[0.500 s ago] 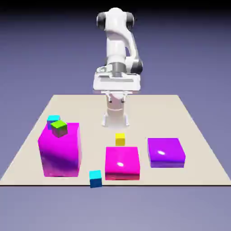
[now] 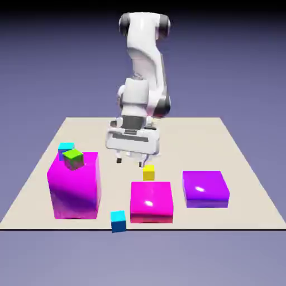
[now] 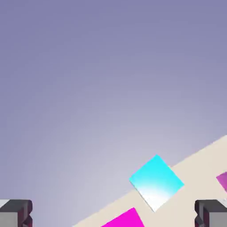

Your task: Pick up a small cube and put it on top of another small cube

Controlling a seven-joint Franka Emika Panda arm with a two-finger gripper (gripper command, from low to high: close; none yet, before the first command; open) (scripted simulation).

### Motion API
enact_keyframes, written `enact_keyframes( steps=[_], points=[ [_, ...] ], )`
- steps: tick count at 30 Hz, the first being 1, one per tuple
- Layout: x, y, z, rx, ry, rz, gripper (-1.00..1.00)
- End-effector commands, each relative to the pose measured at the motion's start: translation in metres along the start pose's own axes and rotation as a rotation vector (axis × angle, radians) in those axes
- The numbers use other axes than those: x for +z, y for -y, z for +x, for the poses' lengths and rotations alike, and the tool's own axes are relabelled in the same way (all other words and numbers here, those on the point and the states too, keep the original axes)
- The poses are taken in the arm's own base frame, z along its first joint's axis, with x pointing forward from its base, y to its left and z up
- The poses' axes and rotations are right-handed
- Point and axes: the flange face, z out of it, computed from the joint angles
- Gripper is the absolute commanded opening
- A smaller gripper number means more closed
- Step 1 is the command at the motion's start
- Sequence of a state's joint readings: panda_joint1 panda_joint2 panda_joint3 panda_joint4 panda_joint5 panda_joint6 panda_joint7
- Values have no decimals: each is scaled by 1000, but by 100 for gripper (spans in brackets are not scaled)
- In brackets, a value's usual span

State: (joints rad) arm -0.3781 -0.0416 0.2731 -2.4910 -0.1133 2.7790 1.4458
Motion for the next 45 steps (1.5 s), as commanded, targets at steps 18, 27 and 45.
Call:
enact_keyframes(
  steps=[18, 27, 45],
  points=[
    [165, -7, 48, 746, 110, -388, 0],
    [170, -9, 47, 746, 110, -388, -100],
    [-106, -25, 230, 871, 74, -388, -100]
  ],
)
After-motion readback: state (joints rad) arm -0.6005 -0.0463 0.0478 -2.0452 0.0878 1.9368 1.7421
